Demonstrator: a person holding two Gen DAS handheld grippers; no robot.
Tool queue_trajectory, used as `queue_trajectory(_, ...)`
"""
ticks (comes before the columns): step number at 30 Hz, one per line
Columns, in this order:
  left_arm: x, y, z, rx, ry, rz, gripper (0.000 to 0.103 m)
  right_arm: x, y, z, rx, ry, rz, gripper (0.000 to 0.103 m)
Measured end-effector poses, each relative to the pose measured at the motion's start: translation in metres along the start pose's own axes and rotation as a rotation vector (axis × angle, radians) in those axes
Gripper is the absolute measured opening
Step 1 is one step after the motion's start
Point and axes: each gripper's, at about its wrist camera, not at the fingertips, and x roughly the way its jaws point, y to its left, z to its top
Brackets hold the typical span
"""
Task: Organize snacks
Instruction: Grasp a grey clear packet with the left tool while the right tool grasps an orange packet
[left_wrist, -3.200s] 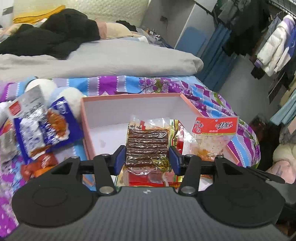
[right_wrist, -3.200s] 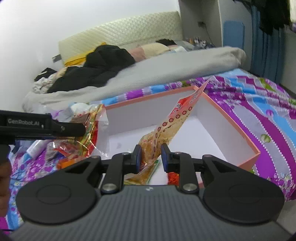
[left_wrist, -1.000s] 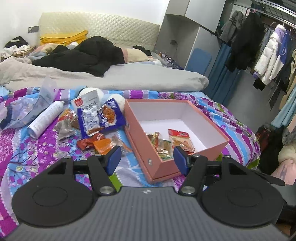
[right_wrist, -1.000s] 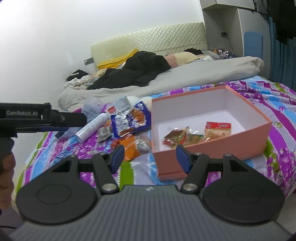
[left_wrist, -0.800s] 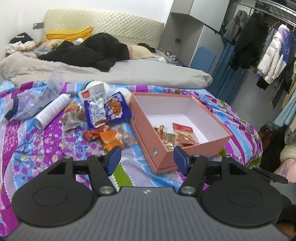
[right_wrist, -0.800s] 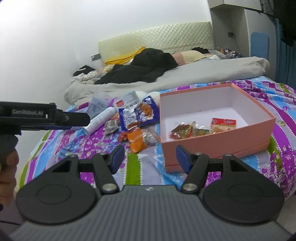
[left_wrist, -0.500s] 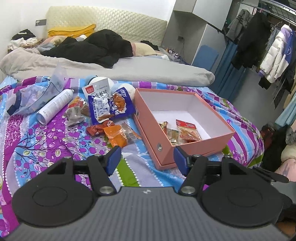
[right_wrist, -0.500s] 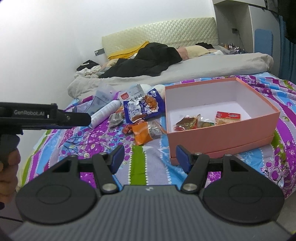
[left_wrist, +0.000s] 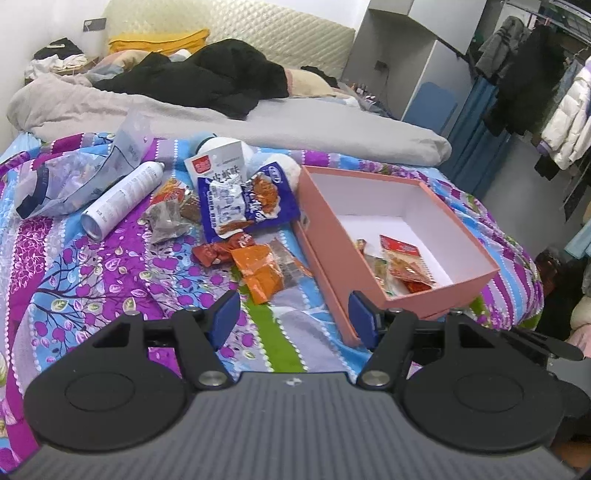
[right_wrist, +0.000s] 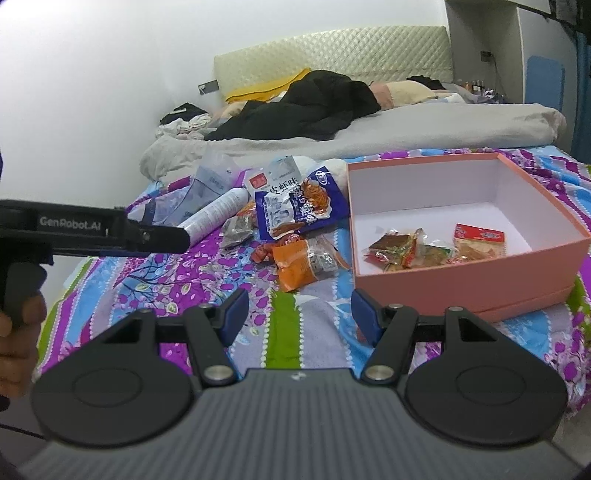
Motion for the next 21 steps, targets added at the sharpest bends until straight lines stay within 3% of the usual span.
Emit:
queue_trajectory(11, 0.056, 0.052, 0.024, -0.092, 0.028, 0.066, 0.078, 0.054, 0.019, 0.026, -0.111, 0.024, 0.036, 0.064)
queue_trajectory(14, 0.077, 0.065, 0.029, -0.082, 0.044, 0.088, 0.082, 0.072, 0.026, 0.031, -0.143, 0.043, 0.054, 0.064)
queue_trajectory(21, 0.139, 0.107, 0.038, -0.149, 0.092, 0.092, 0.082, 0.125, 0.04, 0.031, -0.219, 0.101, 0.057, 0.063)
